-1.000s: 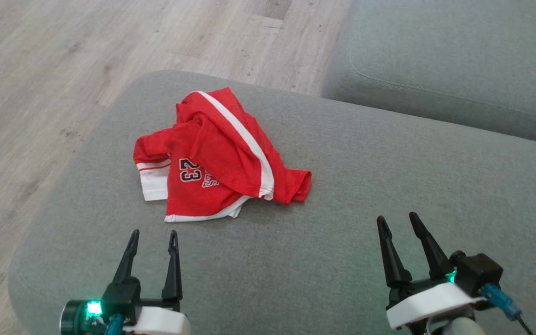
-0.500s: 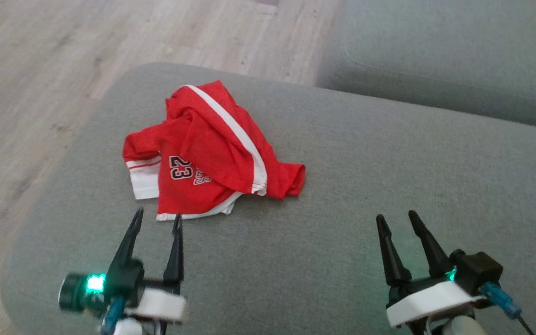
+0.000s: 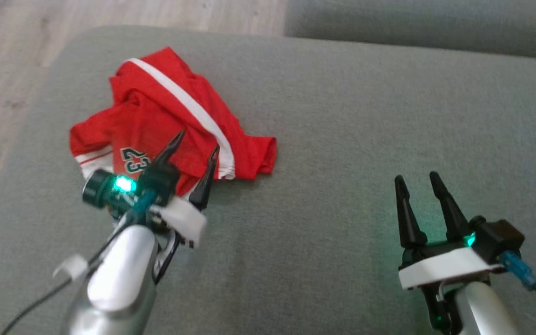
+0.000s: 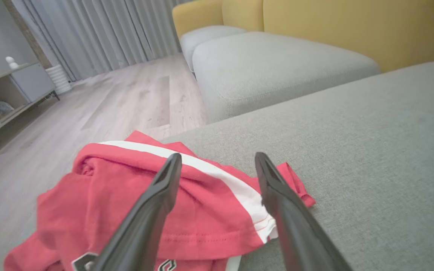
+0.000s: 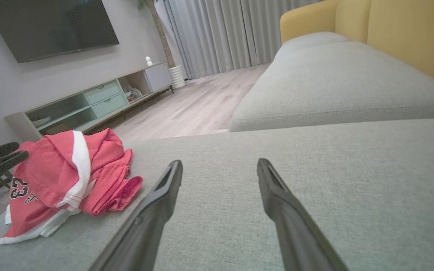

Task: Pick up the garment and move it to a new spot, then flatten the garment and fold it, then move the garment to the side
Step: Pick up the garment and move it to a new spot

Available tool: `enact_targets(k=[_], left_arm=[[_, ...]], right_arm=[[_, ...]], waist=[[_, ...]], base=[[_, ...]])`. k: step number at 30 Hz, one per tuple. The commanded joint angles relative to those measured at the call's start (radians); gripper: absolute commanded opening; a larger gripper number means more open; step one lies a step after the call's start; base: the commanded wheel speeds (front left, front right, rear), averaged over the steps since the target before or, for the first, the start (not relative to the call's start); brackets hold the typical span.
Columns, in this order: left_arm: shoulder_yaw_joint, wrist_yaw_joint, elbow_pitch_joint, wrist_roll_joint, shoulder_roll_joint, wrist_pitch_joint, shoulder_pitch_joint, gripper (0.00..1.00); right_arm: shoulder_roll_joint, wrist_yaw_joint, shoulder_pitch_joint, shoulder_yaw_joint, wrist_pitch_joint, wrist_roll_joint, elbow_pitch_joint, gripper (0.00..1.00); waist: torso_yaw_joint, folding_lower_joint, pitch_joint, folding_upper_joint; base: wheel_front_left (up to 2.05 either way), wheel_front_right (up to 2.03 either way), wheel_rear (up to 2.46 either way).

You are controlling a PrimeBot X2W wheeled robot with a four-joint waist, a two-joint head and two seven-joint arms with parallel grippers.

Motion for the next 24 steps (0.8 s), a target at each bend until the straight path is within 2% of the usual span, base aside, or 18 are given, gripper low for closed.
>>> enact_targets(k=[1, 5, 10, 19, 20, 21, 24], left_arm=[[0.020, -0.006, 0.000, -0.004, 0.029, 0.026, -0.069, 1.00], [0.015, -0.006, 0.071, -0.003, 0.039, 0.073, -0.133, 1.00], [0.033, 0.037, 0.152, -0.003, 0.044, 0.099, -0.178, 1.00], [0.050, 0.083, 0.248, -0.009, 0.053, 0.116, -0.215, 1.00], [0.048, 0.082, 0.256, -0.010, 0.053, 0.116, -0.218, 0.27], [0.049, 0.081, 0.262, -0.013, 0.053, 0.114, -0.220, 0.00], [0.048, 0.074, 0.267, -0.023, 0.052, 0.083, -0.223, 0.00]], right_arm=[[-0.006, -0.001, -0.041, 0.022, -0.011, -0.005, -0.036, 1.00], [-0.006, -0.001, -0.057, 0.028, -0.011, -0.001, -0.038, 1.00], [-0.006, -0.001, -0.067, 0.033, -0.011, 0.002, -0.040, 1.00], [-0.006, -0.001, -0.071, 0.036, -0.011, 0.002, -0.043, 1.00], [-0.006, -0.001, -0.071, 0.036, -0.011, 0.002, -0.043, 1.00], [-0.006, -0.001, -0.072, 0.036, -0.011, 0.001, -0.043, 1.00], [-0.006, -0.001, -0.073, 0.032, -0.011, 0.001, -0.041, 1.00]], waist=[[-0.038, -0.0002, 0.039, 0.0000], [-0.068, -0.0002, 0.066, 0.0000], [-0.098, -0.0002, 0.083, 0.0000], [-0.124, -0.0002, 0.094, 0.0000], [-0.126, -0.0002, 0.094, 0.0000], [-0.127, -0.0002, 0.094, 0.0000], [-0.127, -0.0002, 0.089, 0.0000]], base=[[0.00, 0.00, 0.00], [0.00, 0.00, 0.00], [0.00, 0.00, 0.00], [0.00, 0.00, 0.00], [0.00, 0.00, 0.00], [0.00, 0.00, 0.00], [0.00, 0.00, 0.00]])
